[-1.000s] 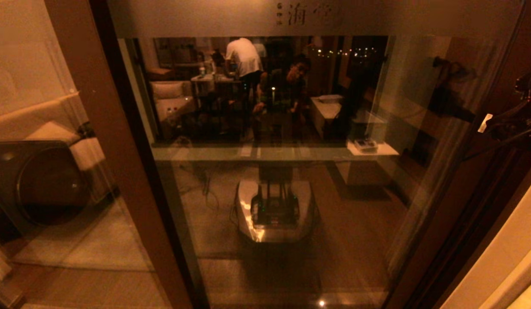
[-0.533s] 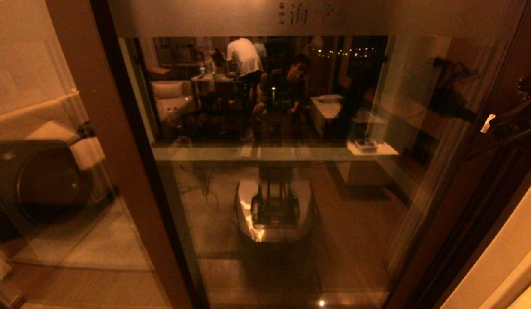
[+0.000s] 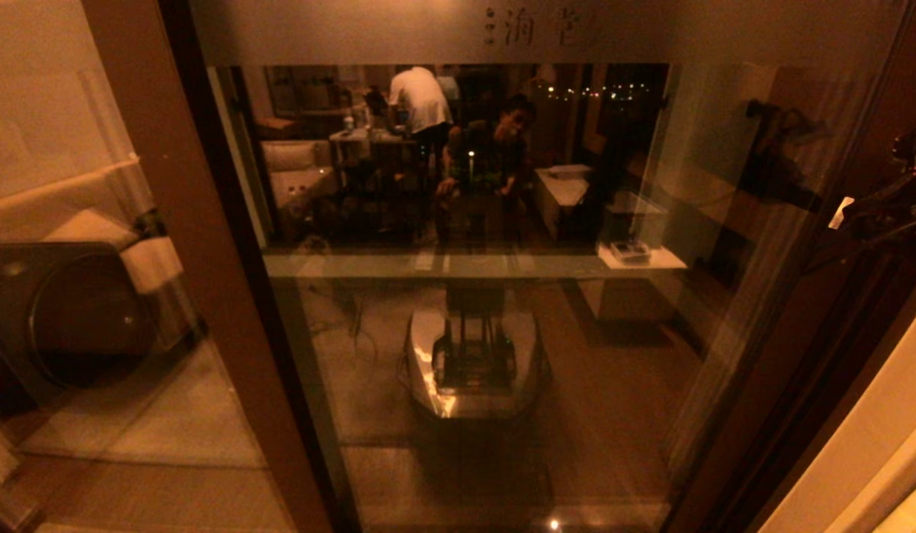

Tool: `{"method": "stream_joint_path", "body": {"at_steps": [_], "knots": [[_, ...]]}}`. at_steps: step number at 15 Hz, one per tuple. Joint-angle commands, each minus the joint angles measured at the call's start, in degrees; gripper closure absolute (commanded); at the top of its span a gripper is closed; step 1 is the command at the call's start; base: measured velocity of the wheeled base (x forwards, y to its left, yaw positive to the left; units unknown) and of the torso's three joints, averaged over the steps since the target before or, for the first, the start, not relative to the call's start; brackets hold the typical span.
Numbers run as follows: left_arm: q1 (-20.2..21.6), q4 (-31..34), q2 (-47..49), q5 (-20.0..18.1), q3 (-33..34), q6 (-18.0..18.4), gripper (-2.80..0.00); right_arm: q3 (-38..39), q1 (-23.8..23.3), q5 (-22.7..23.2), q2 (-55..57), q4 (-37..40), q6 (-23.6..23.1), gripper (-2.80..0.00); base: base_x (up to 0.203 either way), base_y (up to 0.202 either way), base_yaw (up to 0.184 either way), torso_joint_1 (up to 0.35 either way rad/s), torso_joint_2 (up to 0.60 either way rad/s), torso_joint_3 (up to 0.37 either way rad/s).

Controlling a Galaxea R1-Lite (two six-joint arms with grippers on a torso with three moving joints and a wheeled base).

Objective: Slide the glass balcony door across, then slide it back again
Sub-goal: Close the slid door

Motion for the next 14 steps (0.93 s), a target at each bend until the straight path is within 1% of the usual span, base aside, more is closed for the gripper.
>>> {"method": "stream_joint_path", "body": {"at_steps": [1,7,14], "knots": [[0.05,-0.03,0.00,0.00,1.23,-0.02,0.00,-0.16,-0.22,-0.10,0.25,-0.62,0.06,0.00,0.000,0.000,0.000,0.000,0.00,0.000],[0.04,0.01,0.00,0.00,1.23,-0.02,0.00,-1.43,-1.67,-0.10,1.34,-0.66,0.06,0.00,0.000,0.000,0.000,0.000,0.00,0.000],[0.00,0.01,0.00,0.00,1.23,-0.02,0.00,-1.83,-2.24,-0.10,1.66,-0.62,0.06,0.00,0.000,0.000,0.000,0.000,0.00,0.000]]}}
